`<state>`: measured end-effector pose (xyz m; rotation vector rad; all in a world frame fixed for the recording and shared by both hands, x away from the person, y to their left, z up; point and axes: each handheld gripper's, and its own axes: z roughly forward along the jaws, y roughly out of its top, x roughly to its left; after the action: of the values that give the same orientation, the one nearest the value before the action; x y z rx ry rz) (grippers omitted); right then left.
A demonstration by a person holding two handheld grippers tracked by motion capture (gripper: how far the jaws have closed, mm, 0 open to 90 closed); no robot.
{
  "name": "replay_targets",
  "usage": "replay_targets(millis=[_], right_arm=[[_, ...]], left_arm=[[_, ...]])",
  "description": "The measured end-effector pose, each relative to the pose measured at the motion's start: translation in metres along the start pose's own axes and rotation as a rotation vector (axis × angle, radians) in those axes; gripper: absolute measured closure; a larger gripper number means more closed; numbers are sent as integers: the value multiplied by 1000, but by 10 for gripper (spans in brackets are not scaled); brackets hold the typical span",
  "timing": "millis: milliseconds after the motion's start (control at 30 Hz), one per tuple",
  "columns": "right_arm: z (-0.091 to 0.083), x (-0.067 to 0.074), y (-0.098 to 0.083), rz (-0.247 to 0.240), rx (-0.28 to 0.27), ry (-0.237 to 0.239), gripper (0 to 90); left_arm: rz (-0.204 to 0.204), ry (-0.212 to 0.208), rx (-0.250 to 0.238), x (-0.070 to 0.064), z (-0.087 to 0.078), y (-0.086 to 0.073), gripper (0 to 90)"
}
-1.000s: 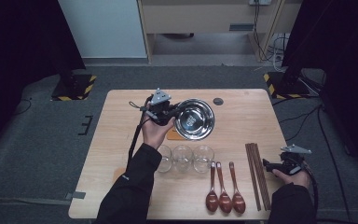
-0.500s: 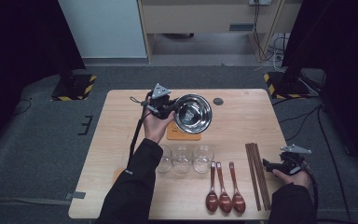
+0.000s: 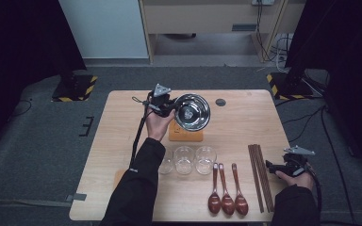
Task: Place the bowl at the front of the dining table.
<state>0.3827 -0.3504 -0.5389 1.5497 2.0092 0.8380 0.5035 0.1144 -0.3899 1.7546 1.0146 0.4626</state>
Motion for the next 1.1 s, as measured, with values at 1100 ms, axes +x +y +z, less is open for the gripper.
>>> replay_targets(millis=[1100], right_arm=[[0,0,0,0,0,0,12]], left_arm=[[-28,54,101,17,51,-21,828]])
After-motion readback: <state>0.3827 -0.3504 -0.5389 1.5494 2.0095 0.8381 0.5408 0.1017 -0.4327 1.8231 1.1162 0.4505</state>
